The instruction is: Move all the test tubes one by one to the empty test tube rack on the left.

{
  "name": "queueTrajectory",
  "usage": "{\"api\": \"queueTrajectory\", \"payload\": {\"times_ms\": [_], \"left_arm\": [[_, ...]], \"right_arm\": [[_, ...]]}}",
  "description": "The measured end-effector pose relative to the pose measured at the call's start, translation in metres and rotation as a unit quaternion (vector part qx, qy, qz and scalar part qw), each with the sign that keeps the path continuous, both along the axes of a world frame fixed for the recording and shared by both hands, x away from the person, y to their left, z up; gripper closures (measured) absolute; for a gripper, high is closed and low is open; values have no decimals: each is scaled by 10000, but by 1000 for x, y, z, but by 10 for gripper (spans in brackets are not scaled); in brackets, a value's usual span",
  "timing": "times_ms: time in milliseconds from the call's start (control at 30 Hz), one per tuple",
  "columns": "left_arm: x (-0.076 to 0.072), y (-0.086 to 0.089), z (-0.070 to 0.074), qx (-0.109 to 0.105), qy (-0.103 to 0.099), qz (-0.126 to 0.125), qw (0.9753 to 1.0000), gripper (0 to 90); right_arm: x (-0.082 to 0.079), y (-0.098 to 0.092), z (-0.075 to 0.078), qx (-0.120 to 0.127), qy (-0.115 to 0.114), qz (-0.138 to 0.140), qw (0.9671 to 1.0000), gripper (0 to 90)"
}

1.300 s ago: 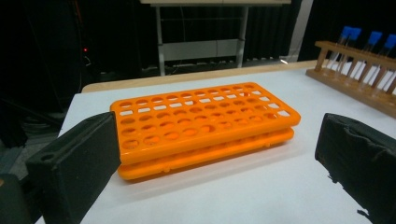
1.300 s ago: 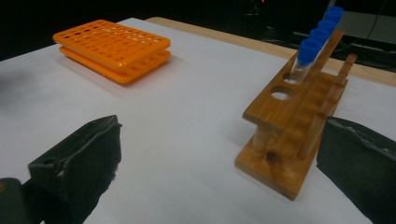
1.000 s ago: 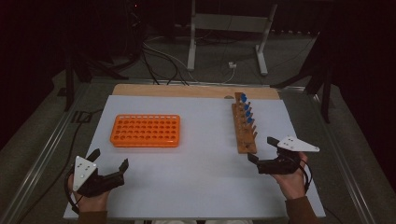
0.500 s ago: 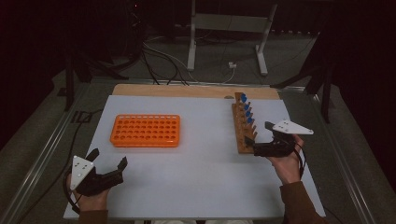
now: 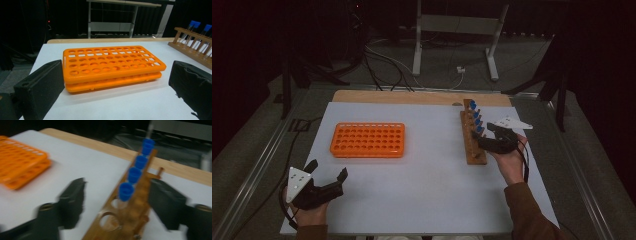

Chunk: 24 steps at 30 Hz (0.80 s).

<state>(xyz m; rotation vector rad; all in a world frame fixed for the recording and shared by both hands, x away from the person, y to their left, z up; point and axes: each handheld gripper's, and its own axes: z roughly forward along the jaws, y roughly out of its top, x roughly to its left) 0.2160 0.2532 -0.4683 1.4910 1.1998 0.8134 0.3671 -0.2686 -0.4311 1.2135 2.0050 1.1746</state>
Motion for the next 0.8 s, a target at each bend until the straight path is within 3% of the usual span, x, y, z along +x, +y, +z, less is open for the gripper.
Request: {"api": "queueTrajectory", "payload": {"times_ms": [333, 467, 800], "left_arm": [[0, 1, -1, -20, 28, -2, 10000, 12], [1, 1, -2, -13, 32, -11, 10000, 11], [2, 1, -2, -15, 56, -23, 10000, 12]], "right_arm": [[19, 5, -19, 88, 327, -124, 9994, 706], [22, 7, -25, 155, 443, -173, 9987, 744], [21, 10, -23, -71, 427, -299, 9986, 761]]}}
